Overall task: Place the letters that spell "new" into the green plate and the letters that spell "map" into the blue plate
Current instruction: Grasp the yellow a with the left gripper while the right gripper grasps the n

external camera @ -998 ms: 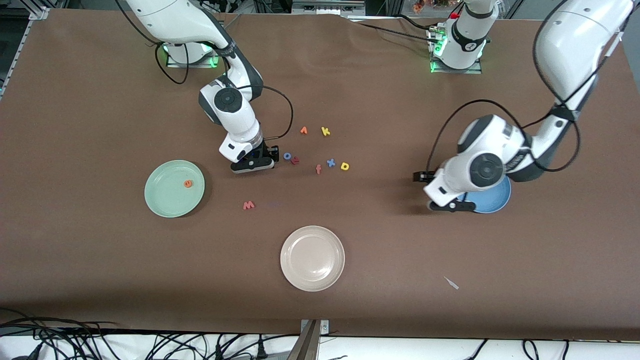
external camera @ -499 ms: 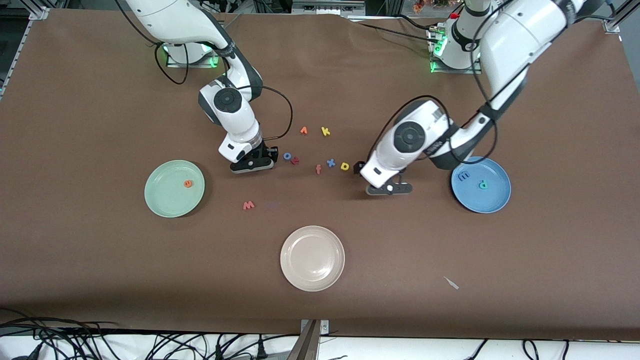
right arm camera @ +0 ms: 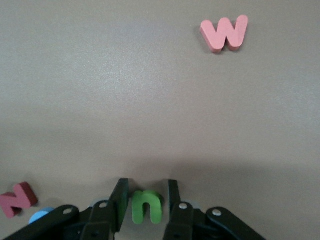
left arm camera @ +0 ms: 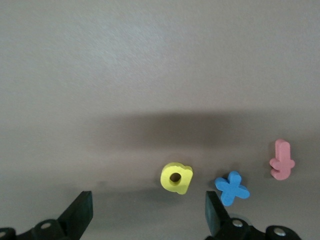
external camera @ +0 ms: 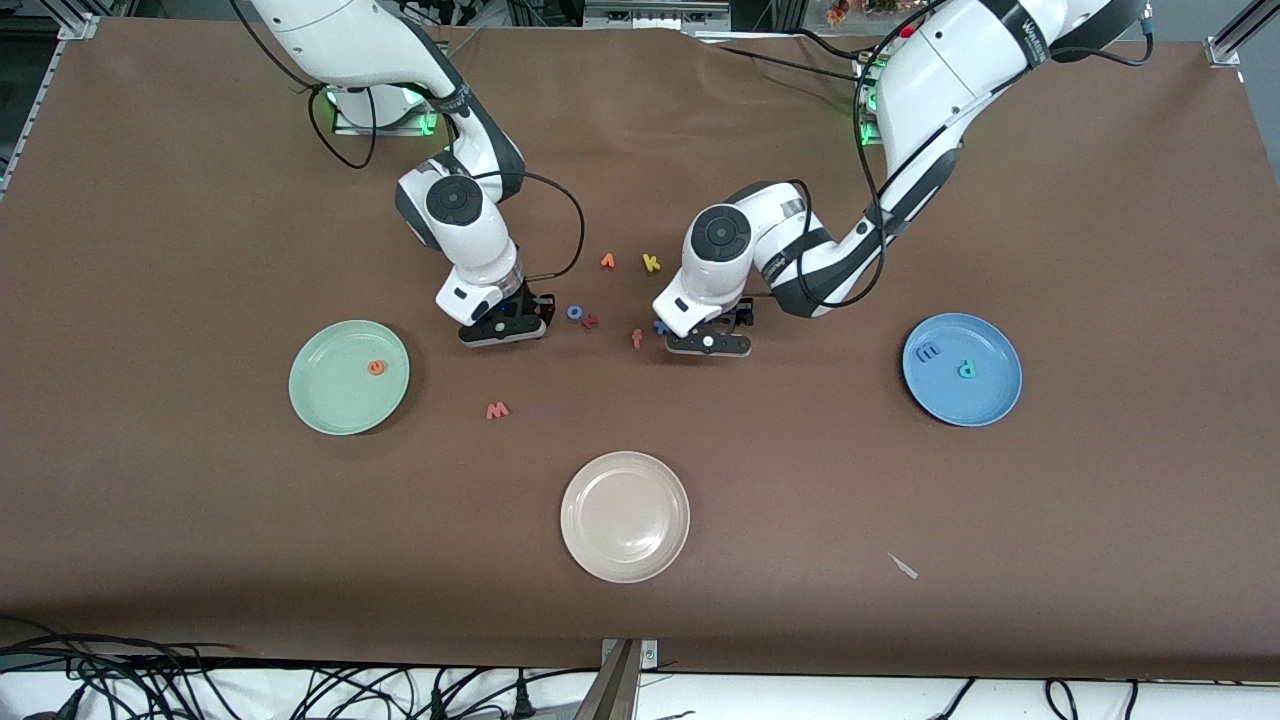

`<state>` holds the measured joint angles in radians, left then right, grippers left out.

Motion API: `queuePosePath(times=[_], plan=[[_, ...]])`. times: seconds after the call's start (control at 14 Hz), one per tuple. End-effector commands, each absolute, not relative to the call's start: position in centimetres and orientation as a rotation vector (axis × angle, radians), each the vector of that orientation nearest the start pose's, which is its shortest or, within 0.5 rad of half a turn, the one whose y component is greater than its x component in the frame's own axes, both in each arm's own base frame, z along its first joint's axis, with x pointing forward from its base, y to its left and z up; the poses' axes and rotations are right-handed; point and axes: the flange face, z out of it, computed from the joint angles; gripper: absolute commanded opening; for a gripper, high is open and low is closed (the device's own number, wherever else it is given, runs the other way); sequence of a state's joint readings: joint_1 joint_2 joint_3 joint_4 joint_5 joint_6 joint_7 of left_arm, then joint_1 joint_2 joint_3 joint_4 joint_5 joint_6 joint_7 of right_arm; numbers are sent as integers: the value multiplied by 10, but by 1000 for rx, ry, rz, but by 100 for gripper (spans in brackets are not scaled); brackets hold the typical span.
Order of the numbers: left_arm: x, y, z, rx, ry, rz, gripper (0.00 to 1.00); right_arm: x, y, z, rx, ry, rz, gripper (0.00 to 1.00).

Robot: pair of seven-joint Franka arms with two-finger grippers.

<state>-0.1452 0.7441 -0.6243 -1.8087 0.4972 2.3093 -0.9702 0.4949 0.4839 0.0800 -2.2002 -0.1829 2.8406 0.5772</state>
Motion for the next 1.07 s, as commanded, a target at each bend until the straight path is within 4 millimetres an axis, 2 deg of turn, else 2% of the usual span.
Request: queuePosePath(times=[0.0,0.14,0.36,0.5,0.57,0.78,1.0], plan=[[489,-422,176,-3129,63,85,91,463,316,168,-3064,-234,-225,36],[481,-429,170,-3115,78,89,85,463,316,168,-3063,-233,-227,32],[483,-437,168,-3116,21,74,81,463,316,168,-3064,-234,-225,27],[484,-437,169,-3114,11,67,73,463,316,168,-3064,-233,-225,24],[481,-440,167,-3111,20,68,68,464,317,170,-3061,-240,-231,20],[484,-436,165,-3105,10,65,47,472,311,184,-3067,-247,-254,19],[483,-435,160,-3101,11,74,20,484,302,206,-3110,-318,-226,19]])
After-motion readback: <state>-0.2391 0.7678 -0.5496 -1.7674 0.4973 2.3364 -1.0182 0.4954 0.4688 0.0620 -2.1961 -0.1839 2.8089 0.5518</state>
